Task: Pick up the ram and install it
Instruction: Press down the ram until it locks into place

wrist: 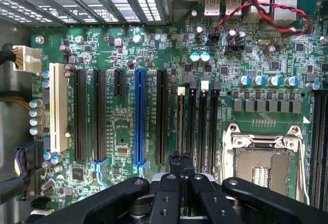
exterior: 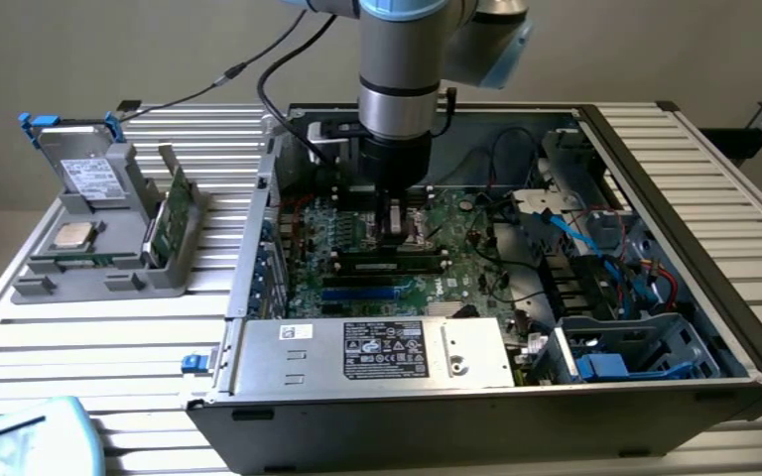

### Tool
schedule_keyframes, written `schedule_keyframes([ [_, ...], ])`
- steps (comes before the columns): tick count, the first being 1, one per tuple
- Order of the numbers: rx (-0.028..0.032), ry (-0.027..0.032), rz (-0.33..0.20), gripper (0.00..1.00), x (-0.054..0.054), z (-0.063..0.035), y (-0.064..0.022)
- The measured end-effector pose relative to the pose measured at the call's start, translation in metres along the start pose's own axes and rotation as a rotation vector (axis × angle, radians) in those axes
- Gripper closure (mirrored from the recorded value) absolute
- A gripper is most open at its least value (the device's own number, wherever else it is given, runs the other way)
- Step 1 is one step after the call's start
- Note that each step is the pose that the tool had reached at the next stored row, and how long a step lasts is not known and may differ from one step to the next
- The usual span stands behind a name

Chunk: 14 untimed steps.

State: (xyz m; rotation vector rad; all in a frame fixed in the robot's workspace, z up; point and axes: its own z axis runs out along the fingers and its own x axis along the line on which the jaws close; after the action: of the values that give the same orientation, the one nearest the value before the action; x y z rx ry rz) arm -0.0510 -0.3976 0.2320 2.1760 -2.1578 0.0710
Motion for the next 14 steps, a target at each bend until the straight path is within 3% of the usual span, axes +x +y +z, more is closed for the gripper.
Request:
schedule_keyframes([
  [10,-0.0269,-0.0002,-0.002,0.89,0.001,-0.0102,-0.0146],
  [14,-0.0288,-0.0004,-0.002,0.89,0.001,-0.0105,-0.0157],
])
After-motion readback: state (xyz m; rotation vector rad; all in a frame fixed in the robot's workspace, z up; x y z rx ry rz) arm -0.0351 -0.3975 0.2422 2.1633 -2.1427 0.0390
